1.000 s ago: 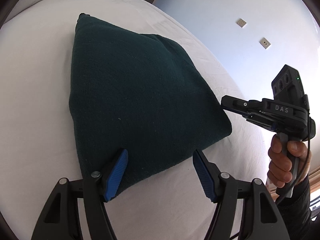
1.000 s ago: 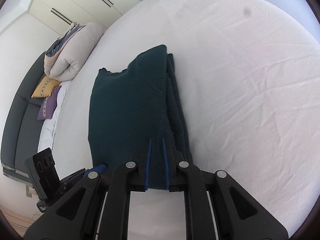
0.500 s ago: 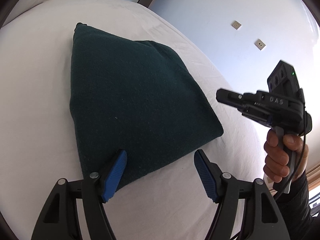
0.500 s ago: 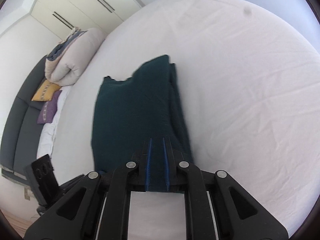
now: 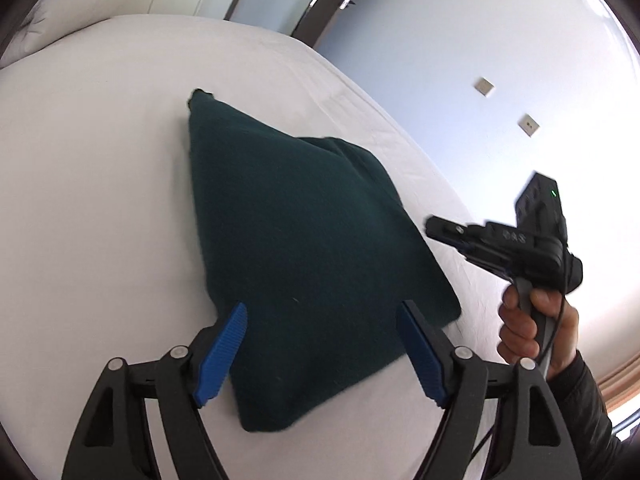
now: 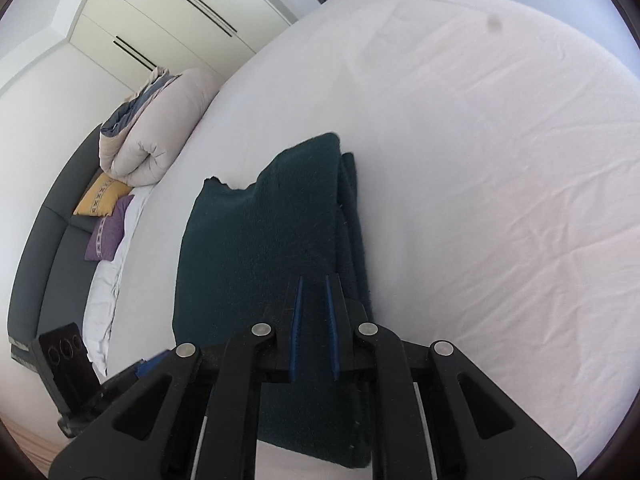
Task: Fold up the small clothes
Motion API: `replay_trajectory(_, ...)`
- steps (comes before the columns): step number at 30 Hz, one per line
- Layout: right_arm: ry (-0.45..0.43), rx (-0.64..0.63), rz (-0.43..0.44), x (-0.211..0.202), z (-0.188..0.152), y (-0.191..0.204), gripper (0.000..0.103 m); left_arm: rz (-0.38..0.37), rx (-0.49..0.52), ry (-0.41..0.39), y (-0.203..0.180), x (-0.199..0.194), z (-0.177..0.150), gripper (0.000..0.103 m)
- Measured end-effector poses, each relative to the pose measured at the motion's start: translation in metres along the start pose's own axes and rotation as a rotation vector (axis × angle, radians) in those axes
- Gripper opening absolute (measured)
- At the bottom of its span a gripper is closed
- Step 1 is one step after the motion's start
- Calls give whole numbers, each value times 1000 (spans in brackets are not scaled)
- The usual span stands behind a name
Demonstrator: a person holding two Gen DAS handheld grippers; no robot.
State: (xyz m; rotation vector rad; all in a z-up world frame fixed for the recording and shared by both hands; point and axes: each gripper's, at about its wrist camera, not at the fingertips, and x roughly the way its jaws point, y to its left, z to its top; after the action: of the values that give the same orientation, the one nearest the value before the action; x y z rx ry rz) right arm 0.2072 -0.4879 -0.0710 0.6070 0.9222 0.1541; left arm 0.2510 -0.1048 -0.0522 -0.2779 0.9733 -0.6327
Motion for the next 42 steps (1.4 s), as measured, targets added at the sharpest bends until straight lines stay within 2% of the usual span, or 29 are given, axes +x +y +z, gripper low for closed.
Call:
replay_trajectory(2,23,-16,-21,-2,5,-2,12,-12,-57,4,17,5,12,81)
replay_trajectory(6,82,-29,-36,8,13,-3,12,-37,-163,57,45,27,30,83)
replay_trajectory(7,99,-37,-35,13,14,-3,14,-48,-181,80,49,33,31,84)
replay_trajectory(9,119,-37,-53,23,14,-3,30,-30,-211,105,56,41,33,84)
replay_trajectory(11,102,-6,-52,26,15,-7,65,-45,-216,116,57,47,34,84)
replay_trajectory(12,88,11,-48,27,16,-8,68,-46,-212,116,56,49,34,84)
replay_trajectory(14,106,16,-25,30,18,-9,68,-49,-203,121,58,52,33,84)
replay_trajectory(18,239,21,-4,56,20,-6,68,-78,-224,128,64,58,35,86)
replay_trajectory(23,296,86,29,81,29,-11,68,-96,-242,161,72,64,40,85)
replay_trajectory(24,309,89,29,86,30,-10,68,-100,-249,167,73,66,42,83)
replay_trajectory(25,320,81,18,91,32,-8,68,-99,-256,175,74,68,43,76)
replay_trajectory(29,351,26,-19,105,36,7,67,-75,-266,195,72,76,47,65)
replay_trajectory(30,354,8,-36,107,37,11,65,-62,-257,195,70,76,48,62)
replay_trajectory(32,354,-32,-60,109,37,21,44,-34,-240,193,65,76,47,59)
replay_trajectory(35,352,-81,-105,119,35,38,38,-1,-225,191,65,72,44,55)
replay_trajectory(39,334,-128,-161,127,33,54,34,42,-192,199,58,72,46,52)
replay_trajectory(42,300,-240,-254,130,26,75,29,85,-147,193,48,71,47,48)
